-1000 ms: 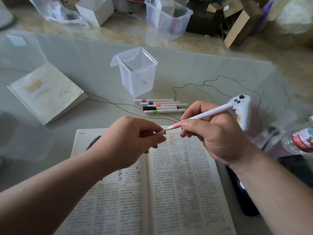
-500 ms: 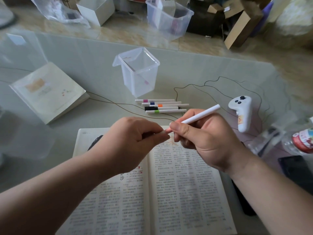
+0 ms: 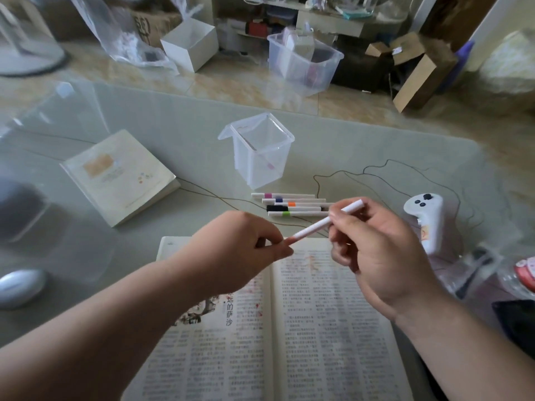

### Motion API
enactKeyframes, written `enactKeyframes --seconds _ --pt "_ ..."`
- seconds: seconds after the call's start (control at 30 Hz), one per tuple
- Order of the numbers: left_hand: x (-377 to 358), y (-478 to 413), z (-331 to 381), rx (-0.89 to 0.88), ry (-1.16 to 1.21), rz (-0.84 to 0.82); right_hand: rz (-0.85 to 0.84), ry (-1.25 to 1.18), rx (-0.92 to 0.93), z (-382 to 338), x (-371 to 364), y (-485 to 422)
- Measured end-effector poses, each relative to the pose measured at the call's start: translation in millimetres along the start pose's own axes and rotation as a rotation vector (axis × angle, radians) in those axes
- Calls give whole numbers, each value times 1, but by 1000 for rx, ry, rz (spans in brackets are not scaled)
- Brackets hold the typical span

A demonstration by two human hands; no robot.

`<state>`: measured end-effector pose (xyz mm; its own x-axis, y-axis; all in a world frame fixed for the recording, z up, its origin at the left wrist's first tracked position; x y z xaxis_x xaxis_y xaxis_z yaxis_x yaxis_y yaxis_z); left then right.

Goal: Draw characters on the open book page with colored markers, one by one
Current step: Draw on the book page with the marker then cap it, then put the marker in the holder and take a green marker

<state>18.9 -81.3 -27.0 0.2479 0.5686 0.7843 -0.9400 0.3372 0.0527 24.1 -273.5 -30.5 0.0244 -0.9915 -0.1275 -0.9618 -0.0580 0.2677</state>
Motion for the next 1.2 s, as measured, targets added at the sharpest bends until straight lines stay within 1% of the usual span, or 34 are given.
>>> enactKeyframes --seconds 0.07,0.1,0.13,0.2,0.27,0.33,0.4,0.47,0.57,0.63,0.77,0.83,0.93,1.0,1.07,1.2 --pt "9 -1 -3 14 24 64 30 8 67 -4 -2 2" --pt "15 -2 -4 21 58 123 39 19 102 -7 -4 3" --pt "22 -2 -6 26 104 203 44 33 139 -11 -7 4" --pt "39 -4 -12 23 182 417 76 73 229 -23 -14 3" --pt "53 -6 -18 39 192 601 147 173 341 -39 -22 -4" --pt "62 -7 -26 71 185 679 238 295 426 -56 -33 -22" --pt "67 -7 -29 94 176 682 320 358 474 -71 -47 -47" --pt "68 -5 -30 100 180 670 349 407 508 -81 -60 -72" --pt "68 -4 -28 105 171 649 286 514 449 -78 -72 -99" --pt "67 -5 -27 106 176 646 255 560 409 -71 -71 -101" --pt "65 -7 -27 109 190 631 275 698 396 -49 -49 -85" --pt "63 -8 -25 101 184 621 266 809 313 -27 -34 -83" --pt "61 -8 -23 107 164 598 230 1069 137 9 -15 -83" --pt "60 -8 -23 113 169 591 201 1196 83 24 -8 -81" --pt "60 -9 -23 116 169 589 171 1274 107 31 -8 -79" --pt "56 -10 -22 130 169 548 120 1346 213 34 -15 -82"
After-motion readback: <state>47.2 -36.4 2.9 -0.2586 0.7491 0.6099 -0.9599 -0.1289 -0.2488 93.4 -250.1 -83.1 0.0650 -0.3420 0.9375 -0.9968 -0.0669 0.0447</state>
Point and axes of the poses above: each hand's wrist, its own y-axis away from the middle knuckle, its own x-axis out of the back of the hand, z = x × y, the point moved 3 cm from there along -y, towards the middle knuckle, and after that the axes turned 6 degrees about -x, right-handed, at the moved point
